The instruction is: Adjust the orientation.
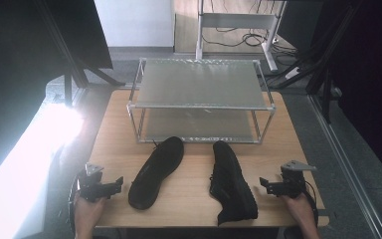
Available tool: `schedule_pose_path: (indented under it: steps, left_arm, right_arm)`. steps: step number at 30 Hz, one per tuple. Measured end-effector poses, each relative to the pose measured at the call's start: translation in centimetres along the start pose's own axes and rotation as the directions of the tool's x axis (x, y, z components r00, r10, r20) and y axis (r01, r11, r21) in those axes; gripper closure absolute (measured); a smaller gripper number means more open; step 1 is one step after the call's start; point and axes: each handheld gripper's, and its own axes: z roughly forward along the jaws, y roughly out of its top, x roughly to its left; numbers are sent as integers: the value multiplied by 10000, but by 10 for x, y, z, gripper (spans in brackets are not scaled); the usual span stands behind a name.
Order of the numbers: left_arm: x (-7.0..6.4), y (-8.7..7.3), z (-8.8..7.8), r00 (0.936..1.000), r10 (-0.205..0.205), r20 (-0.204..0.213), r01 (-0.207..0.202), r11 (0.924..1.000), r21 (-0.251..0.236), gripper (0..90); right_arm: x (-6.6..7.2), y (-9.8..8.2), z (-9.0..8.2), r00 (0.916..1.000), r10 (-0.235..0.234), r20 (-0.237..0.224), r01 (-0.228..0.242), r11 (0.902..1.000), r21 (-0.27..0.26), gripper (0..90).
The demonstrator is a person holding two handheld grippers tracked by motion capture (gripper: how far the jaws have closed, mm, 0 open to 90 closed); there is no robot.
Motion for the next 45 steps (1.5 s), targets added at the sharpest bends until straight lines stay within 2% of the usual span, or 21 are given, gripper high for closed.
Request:
schedule_pose_path:
  steps: [3, 9, 13, 19, 22, 24, 26, 28, 31, 36, 42, 44, 45]
  left_arm:
    - [-1, 1, -2, 10000, -45, 43, 46, 9998, -210, 0]
    - [-2, 2, -2, 9999, 46, 108, -45, 9999, -95, 0]
    - [-6, 4, 0, 9991, 411, 52, -412, 9991, 93, 0]
    - [-6, 4, 3, 9984, 558, -29, -558, 9983, 155, 0]
    - [-7, 3, 5, 9971, 756, -25, -755, 9968, 271, 0]
    - [-13, 3, 8, 9937, 1098, 210, -1107, 9929, 442, 0]
    - [-15, 3, 9, 9920, 1225, 293, -1238, 9911, 497, 0]
    - [-22, 3, 12, 9857, 1607, 508, -1639, 9842, 668, 0]
    - [-25, 3, 11, 9827, 1770, 542, -1801, 9819, 593, 0]
    - [-28, 2, 8, 9818, 1829, 507, -1858, 9809, 584, 0]
    - [-39, 1, 8, 9724, 2231, 683, -2277, 9713, 682, 0]
    - [-48, 1, 8, 9662, 2440, 825, -2500, 9656, 720, 0]
    - [-48, 1, 8, 9662, 2440, 825, -2500, 9656, 720, 0]
  right_arm:
    - [0, 0, 1, 10000, -33, -29, 33, 10000, 37, 0]
    - [1, 0, 1, 10000, -68, -30, 68, 9999, 89, 0]
    - [1, 0, 2, 9999, -69, -73, 70, 9999, 151, 0]
    - [2, 0, 2, 9998, -101, -145, 104, 9997, 198, 0]
    - [3, 1, 2, 9998, -100, -154, 103, 9998, 187, 0]
    - [3, 1, 2, 9998, -136, -156, 138, 9998, 156, 5]
    - [3, 1, 2, 9998, -112, -170, 114, 9998, 165, 10]
    - [3, 1, 2, 9998, -107, -180, 110, 9998, 180, 15]
    - [3, 1, 2, 9997, -73, -217, 78, 9997, 220, 24]
    - [4, 1, 2, 9997, -46, -225, 50, 9998, 194, 27]
    - [4, 1, 2, 9996, -13, -295, 20, 9998, 218, 33]
    - [4, 1, 2, 9996, -5, -281, 10, 9998, 193, 34]
    - [4, 1, 2, 9996, -5, -281, 10, 9998, 193, 34]
